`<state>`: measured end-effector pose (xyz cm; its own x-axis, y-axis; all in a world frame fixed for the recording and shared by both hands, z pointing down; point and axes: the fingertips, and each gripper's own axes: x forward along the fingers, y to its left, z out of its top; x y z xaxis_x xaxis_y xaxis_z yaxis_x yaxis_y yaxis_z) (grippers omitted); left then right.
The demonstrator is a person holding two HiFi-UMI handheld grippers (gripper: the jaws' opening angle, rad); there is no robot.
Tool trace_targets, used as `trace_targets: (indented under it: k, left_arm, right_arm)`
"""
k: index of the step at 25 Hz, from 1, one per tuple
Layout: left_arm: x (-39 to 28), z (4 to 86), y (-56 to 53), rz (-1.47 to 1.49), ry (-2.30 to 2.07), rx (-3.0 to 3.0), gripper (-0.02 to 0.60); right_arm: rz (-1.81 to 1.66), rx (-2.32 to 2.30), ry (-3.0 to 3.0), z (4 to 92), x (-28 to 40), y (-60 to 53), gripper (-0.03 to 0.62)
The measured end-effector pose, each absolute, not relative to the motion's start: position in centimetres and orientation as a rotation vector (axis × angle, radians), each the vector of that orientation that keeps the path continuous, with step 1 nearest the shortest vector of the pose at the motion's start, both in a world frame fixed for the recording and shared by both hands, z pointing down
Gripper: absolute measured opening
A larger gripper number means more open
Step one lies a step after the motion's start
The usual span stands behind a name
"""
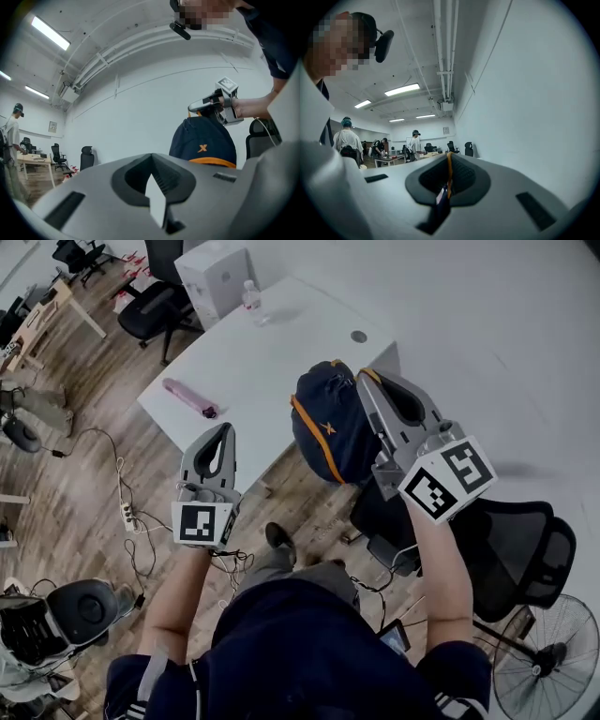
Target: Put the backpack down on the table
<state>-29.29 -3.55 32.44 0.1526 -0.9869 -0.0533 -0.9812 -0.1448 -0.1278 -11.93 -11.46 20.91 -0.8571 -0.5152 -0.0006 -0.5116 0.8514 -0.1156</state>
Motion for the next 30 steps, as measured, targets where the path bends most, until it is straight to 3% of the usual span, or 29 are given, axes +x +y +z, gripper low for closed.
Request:
trace_targets:
  k: [20, 30]
  left_arm:
    - [-38.3, 32.5, -5.9, -0.108, 2.195, -2.061, 0.003]
    - [-39.7, 32.7, -9.7, -0.14, 2.323, -1.949, 0.003]
  right_arm:
    - [-0.211, -0.506, 3.087, 23.9, -28.5, -19.8, -0.006]
    - [-0.294, -0.386, 3.185, 29.7, -32.2, -25.0, -0.006]
